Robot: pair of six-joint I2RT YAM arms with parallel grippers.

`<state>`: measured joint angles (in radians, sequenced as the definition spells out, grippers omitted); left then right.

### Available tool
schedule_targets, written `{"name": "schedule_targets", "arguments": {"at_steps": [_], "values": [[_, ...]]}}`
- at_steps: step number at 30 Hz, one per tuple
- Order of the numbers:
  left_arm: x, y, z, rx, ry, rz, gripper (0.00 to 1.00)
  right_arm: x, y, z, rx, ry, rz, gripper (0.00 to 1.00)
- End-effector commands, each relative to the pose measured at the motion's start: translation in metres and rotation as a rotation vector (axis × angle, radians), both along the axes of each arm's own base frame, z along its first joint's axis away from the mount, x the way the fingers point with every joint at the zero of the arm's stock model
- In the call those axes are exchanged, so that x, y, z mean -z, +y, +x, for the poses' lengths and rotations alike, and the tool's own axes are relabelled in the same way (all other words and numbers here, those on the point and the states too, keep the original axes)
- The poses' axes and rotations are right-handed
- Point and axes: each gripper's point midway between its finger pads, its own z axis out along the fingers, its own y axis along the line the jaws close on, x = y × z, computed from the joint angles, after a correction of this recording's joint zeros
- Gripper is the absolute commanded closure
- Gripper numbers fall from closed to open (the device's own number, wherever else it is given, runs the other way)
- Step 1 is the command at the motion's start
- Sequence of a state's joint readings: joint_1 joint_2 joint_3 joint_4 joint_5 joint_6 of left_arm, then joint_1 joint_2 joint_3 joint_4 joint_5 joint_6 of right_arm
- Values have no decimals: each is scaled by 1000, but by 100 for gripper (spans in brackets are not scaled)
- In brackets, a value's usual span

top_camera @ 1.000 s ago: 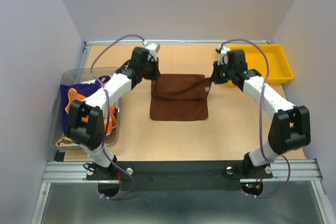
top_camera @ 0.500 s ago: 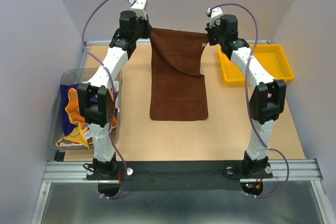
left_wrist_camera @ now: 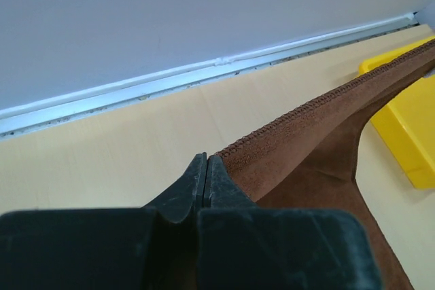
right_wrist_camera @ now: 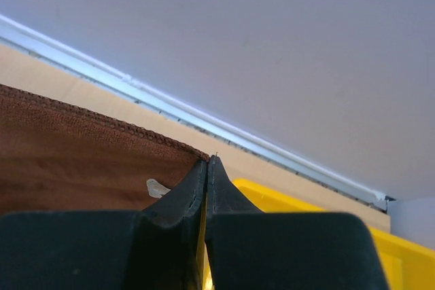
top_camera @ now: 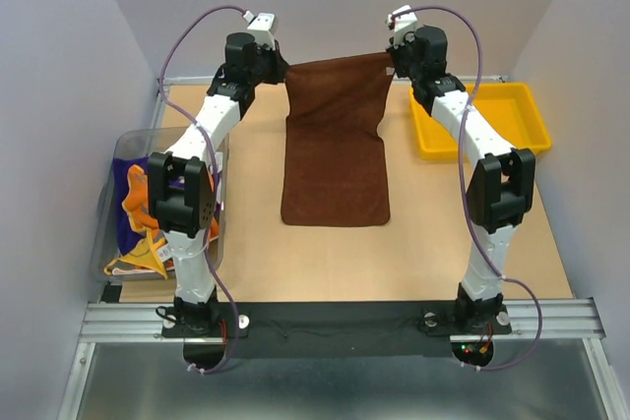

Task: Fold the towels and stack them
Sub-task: Fold the towel

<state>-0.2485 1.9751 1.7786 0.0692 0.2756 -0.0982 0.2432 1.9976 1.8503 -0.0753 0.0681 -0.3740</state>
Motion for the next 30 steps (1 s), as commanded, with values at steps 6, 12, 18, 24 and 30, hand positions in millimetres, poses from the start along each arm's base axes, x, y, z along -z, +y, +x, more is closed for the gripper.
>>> {"name": "schedule_targets", "arguments": {"at_steps": [6, 12, 18, 24, 30], "values": [[-69, 23, 0, -21, -147, -83, 100, -64, -8, 20, 45, -229, -6, 99], [-65, 25, -9, -6, -138, -77, 100, -38, 2, 2, -26, -159, 27, 100], [-58, 26, -30, 22, -111, -74, 100, -18, 8, -37, -101, -91, 42, 99], [-37, 25, -63, 54, -46, -83, 100, -9, 11, -78, -151, -35, 82, 100], [-18, 23, -95, 93, 30, -114, 100, -11, 13, -115, -189, 12, 141, 99]]}}
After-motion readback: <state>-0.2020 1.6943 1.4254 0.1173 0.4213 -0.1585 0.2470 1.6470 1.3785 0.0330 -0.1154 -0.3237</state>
